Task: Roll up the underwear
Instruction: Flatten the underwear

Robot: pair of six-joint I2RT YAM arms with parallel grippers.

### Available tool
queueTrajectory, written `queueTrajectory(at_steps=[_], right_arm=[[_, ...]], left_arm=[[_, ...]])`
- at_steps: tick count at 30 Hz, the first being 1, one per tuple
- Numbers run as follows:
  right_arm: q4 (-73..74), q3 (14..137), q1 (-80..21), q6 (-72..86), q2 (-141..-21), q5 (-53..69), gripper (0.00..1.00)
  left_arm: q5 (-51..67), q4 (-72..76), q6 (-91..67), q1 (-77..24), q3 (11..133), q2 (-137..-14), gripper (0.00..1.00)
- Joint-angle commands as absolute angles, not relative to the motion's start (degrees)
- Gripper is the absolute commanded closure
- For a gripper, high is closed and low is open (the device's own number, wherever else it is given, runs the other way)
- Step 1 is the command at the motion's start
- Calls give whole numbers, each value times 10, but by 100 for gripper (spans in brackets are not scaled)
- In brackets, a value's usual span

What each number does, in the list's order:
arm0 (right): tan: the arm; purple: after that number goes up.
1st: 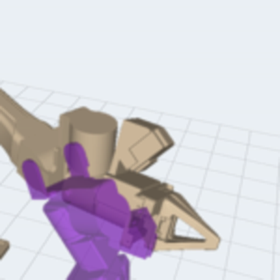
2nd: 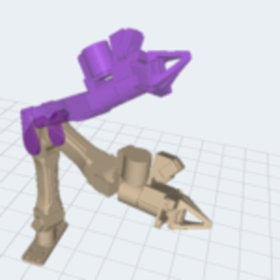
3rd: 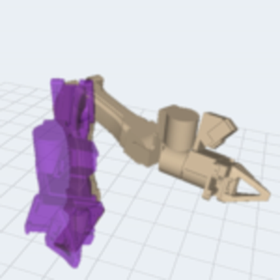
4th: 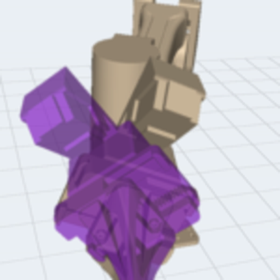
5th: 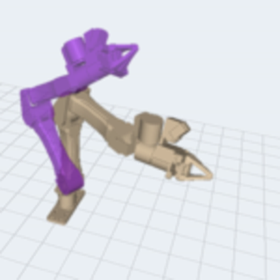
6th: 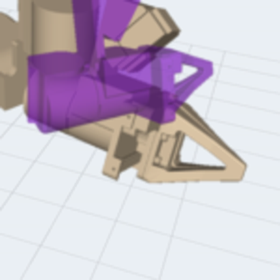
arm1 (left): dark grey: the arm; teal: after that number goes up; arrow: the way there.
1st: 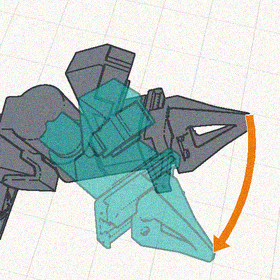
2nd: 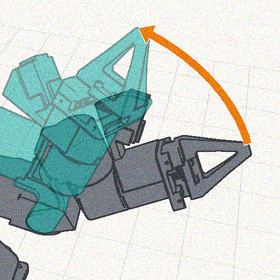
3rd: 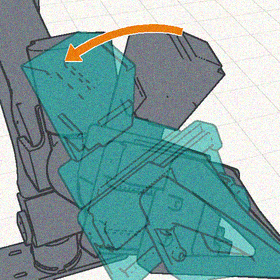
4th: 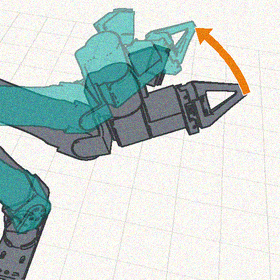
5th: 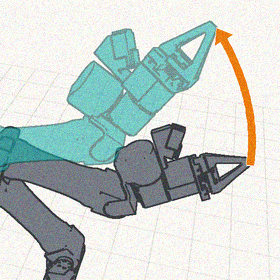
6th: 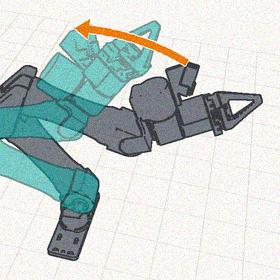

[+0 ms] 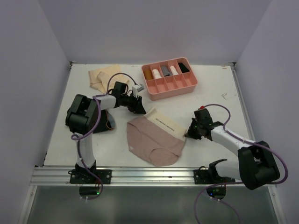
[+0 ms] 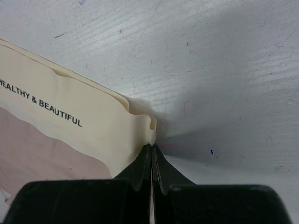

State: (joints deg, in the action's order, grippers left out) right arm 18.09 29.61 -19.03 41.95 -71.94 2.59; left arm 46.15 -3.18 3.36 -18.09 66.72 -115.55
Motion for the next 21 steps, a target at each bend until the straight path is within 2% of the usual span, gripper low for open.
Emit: queueTrajectory(at_steps=[1,16,21], right_arm=[[235,262,-190,411,-731,14,100],[236,257,-189,409,-729,17,100],[236,256,-189,409,-730,16,100]], left_arm=[[489,-38,5,-164,654,-1186,57],[576,-11,-53,-138,657,-1223,52],[574,-18,-48,-138,660,-1223,54]])
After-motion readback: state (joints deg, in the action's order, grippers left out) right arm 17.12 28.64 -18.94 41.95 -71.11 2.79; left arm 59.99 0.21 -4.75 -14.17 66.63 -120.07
